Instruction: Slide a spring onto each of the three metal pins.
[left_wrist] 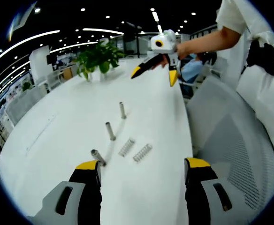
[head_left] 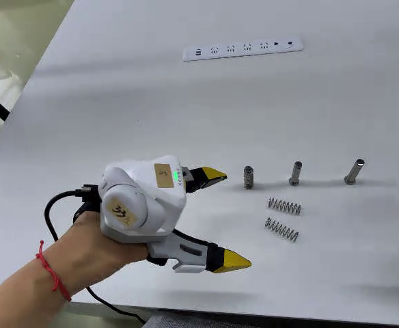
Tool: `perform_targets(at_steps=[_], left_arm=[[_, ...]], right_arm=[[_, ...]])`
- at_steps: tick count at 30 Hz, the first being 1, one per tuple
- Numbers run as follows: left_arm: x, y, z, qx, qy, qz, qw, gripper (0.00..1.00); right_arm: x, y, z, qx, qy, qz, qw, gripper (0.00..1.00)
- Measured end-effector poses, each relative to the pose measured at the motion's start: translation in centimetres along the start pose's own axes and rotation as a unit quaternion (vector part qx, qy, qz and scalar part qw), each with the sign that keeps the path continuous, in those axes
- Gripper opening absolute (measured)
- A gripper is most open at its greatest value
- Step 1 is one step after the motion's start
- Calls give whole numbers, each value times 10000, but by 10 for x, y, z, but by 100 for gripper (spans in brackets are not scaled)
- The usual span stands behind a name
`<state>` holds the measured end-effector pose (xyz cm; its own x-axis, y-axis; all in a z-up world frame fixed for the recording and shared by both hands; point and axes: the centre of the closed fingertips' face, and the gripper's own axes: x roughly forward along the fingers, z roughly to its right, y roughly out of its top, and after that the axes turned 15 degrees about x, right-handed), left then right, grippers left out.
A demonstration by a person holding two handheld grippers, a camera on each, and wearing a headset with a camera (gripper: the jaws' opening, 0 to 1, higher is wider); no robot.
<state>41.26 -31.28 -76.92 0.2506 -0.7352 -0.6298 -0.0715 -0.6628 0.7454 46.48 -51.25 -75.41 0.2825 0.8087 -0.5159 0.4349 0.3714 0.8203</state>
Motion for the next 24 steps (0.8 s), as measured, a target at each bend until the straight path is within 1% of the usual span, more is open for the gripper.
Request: perform_targets(at_steps=[1, 3, 5, 7, 9, 11, 13, 15, 17, 19, 22, 24], left_arm=[[4, 0, 3, 158, -148, -19, 9998, 70], [13, -3, 10, 228, -444, -148, 9986, 58], [21, -4, 10, 290, -518, -165, 9981, 48], [31, -8, 10, 313, -599, -235, 9974, 45], [39, -10, 11, 413, -701, -311, 9962, 41], [47, -10, 11, 500, -733, -302, 9956, 36], [54, -9, 9, 531, -758, -301, 9953, 34], [59, -9, 8, 603, -760, -323, 9948, 34], [65, -10, 6, 664, -755, -382, 9942, 31], [69, -11, 6, 787, -793, -444, 9927, 29], [75, -14, 7, 874, -826, -553, 9912, 27], [78, -19, 7, 972, -861, -672, 9893, 26]], right_arm=[[0, -3, 2, 28, -10, -18, 10000, 87], [0, -5, 3, 40, -26, 18, 10000, 86], [0, -6, 5, 75, -46, 43, 10000, 85], [0, -8, 5, 102, -44, 72, 9999, 84], [-1, -10, 6, 124, -59, 75, 9999, 84], [-3, -13, 6, 145, -74, 75, 9998, 84], [-6, -14, 7, 192, -97, 91, 9997, 83], [-8, -15, 9, 217, -127, 95, 9996, 83], [-11, -16, 10, 244, -163, 118, 9995, 83], [-12, -15, 10, 272, -194, 149, 9993, 83], [-14, -16, 10, 297, -215, 164, 9992, 82], [-15, -17, 9, 305, -231, 156, 9991, 82]])
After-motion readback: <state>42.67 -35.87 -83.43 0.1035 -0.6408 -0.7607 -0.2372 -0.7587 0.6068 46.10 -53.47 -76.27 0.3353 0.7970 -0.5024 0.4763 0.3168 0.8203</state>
